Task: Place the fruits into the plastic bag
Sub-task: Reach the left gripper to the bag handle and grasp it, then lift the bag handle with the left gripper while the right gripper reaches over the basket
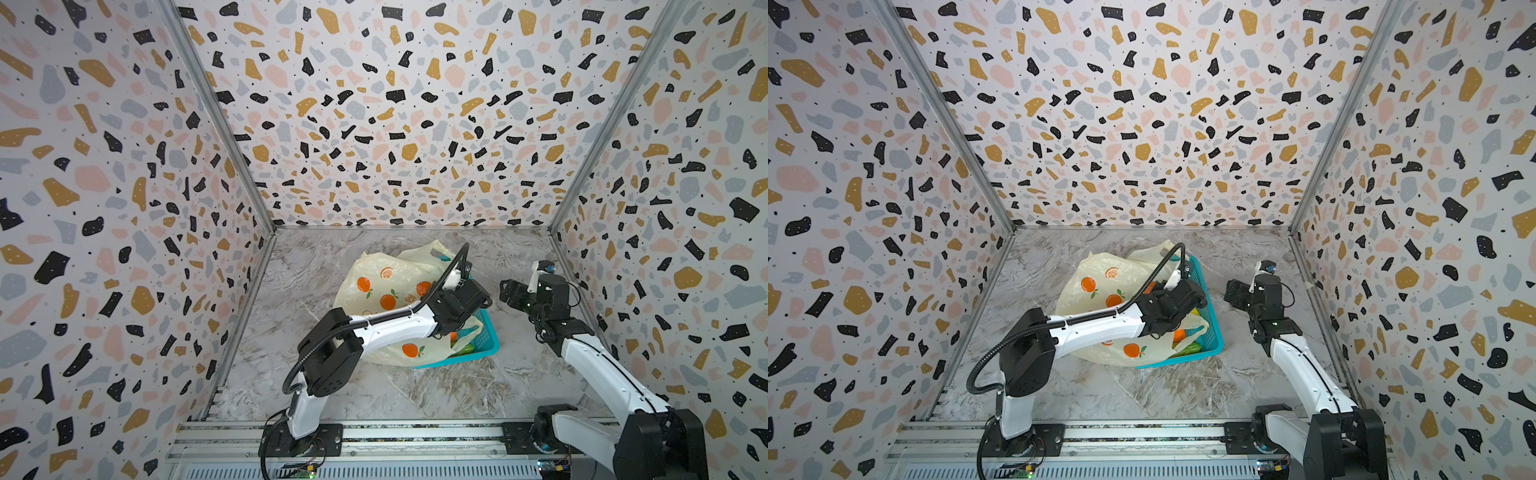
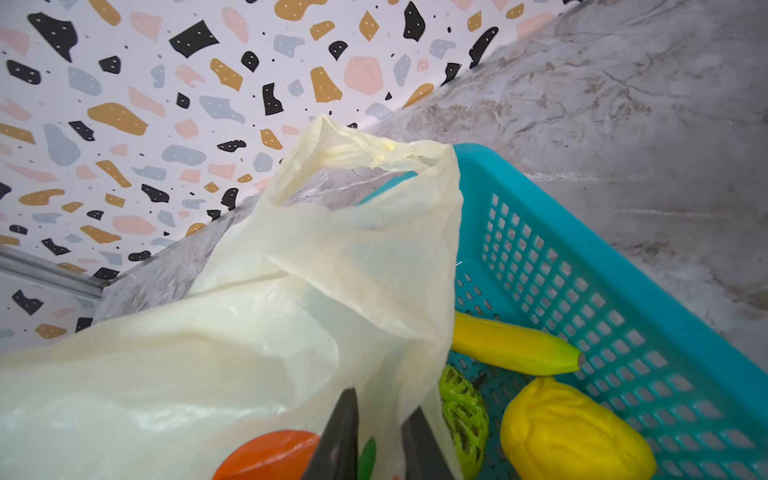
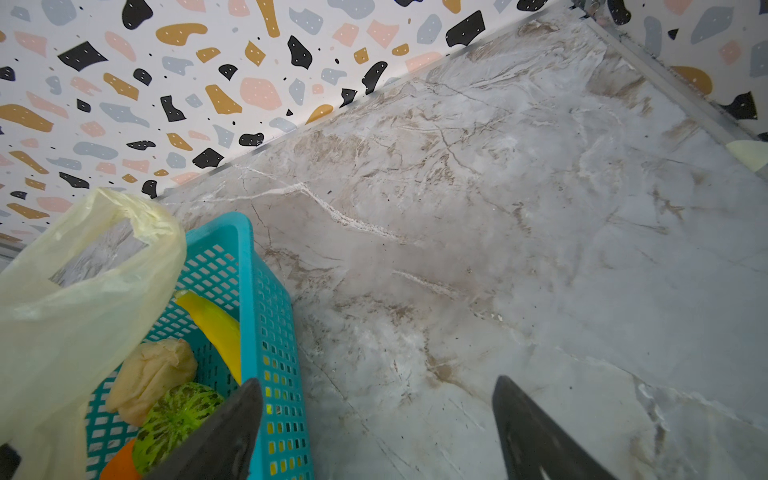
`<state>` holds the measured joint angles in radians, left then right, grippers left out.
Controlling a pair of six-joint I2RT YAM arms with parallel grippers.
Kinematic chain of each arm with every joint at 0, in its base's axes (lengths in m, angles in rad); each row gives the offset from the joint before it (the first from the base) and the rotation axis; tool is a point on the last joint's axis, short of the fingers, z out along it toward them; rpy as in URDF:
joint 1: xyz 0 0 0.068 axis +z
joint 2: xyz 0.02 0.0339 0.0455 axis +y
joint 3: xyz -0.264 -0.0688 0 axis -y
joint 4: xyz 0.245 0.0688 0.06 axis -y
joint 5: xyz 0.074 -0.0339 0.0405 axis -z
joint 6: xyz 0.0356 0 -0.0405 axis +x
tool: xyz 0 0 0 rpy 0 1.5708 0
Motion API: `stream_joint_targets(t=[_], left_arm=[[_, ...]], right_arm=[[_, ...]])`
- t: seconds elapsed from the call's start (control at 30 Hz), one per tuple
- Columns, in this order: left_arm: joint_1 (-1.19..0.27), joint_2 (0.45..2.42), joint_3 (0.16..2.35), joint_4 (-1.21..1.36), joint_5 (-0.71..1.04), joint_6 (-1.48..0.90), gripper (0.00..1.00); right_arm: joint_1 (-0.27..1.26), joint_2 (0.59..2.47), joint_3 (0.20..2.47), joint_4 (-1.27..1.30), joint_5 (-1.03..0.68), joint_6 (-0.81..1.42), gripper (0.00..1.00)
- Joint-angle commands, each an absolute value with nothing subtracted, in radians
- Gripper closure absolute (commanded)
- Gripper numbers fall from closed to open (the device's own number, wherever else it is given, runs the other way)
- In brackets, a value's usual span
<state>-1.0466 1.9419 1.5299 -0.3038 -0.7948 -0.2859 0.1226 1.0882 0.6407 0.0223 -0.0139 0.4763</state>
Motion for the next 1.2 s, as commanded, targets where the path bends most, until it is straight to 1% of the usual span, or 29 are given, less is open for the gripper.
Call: stream_joint_targets(t=[0.0, 0.07, 0.1, 0.2, 0.3, 0.37, 0.47, 0.63, 0.8, 1.0, 1.17], left_arm=[[-1.029, 1.801, 1.464, -0.197, -0.693, -0.303, 0.92], [-1.018, 1.712, 1.402, -0.146, -0.646, -0.312, 0.99], [-1.013, 1.668, 1.378, -0.129, -0.621, -0.322, 1.00], [-0.989, 1.525, 1.275, -0.064, -0.520, -0.355, 1.00], [-0.947, 1.375, 1.155, 0.007, -0.382, -0.399, 1.00], [-0.899, 1.273, 1.067, 0.056, -0.284, -0.439, 1.00], [-0.830, 1.138, 0.949, 0.113, -0.202, -0.507, 1.00], [-0.722, 0.937, 0.793, 0.151, -0.158, -0.604, 1.00], [-0.654, 0.818, 0.702, 0.153, -0.100, -0.633, 1.00], [-0.592, 0.720, 0.638, 0.133, -0.071, -0.605, 1.00], [-0.571, 0.692, 0.627, 0.095, -0.071, -0.572, 1.00]], right_arm=[[0.143, 1.074, 0.683, 0.026, -0.018, 0.448, 0.14], [0.155, 1.074, 0.689, 0.020, -0.017, 0.443, 0.15], [0.159, 1.074, 0.694, 0.018, -0.020, 0.444, 0.15], [0.174, 1.073, 0.712, 0.000, -0.022, 0.456, 0.16], [0.204, 1.066, 0.732, -0.004, -0.037, 0.483, 0.16], [0.237, 1.059, 0.751, -0.006, -0.037, 0.508, 0.16], [0.304, 1.062, 0.782, -0.001, -0.022, 0.520, 0.16], [0.432, 1.118, 0.860, -0.064, 0.013, 0.482, 0.16], [0.516, 1.210, 0.930, -0.194, 0.031, 0.435, 0.15], [0.537, 1.263, 0.921, -0.257, -0.002, 0.451, 0.14], [0.548, 1.296, 0.900, -0.273, -0.015, 0.465, 0.14]])
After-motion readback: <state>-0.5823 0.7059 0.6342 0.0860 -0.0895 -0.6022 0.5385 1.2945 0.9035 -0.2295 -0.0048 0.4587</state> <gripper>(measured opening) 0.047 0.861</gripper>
